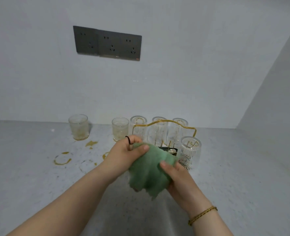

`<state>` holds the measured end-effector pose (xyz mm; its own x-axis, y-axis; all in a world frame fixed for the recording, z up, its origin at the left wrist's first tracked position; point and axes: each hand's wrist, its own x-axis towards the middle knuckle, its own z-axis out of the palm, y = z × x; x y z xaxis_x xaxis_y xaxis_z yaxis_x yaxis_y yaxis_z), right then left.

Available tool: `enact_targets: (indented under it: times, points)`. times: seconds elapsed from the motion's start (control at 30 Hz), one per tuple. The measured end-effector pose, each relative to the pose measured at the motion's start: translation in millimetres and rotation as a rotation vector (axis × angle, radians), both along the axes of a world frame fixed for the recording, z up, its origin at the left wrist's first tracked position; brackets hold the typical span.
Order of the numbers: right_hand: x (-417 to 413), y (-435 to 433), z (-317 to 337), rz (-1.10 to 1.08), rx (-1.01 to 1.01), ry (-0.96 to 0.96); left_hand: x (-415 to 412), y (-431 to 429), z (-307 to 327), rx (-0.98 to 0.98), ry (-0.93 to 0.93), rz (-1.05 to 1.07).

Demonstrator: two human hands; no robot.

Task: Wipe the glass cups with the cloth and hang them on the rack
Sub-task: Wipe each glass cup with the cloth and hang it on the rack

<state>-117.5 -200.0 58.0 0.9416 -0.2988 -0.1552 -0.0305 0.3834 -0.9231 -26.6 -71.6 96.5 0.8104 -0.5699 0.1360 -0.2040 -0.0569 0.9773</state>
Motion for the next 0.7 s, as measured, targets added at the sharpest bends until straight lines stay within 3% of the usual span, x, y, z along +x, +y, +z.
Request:
enact_targets:
  times: [0.13, 0.23, 0.37, 0.5, 0.57, 0.7]
  points:
    - [17, 28, 7, -0.123, -0.148, 0.03, 10, 40, 8, -0.091, 0.099, 0.034]
    - [24, 44, 19, -0.125, -0.272, -0.006, 22, 75, 12, -0.043, 0.073, 0.006]
    - [33, 62, 41, 0.0, -0.393, -0.123, 41, 114, 15, 0.144, -0.127, -0.012]
    - [44, 90, 59, 0.174, -0.475, -0.178, 47, 136, 20, 0.247, -0.441, 0.143]
    - [51, 107, 65, 0.266, -0.487, -0.195, 51, 146, 20, 0.208, -0.514, 0.171]
    - [66, 134, 68, 0.269, -0.499, -0.179, 54, 163, 23, 0.012, -0.376, 0.094]
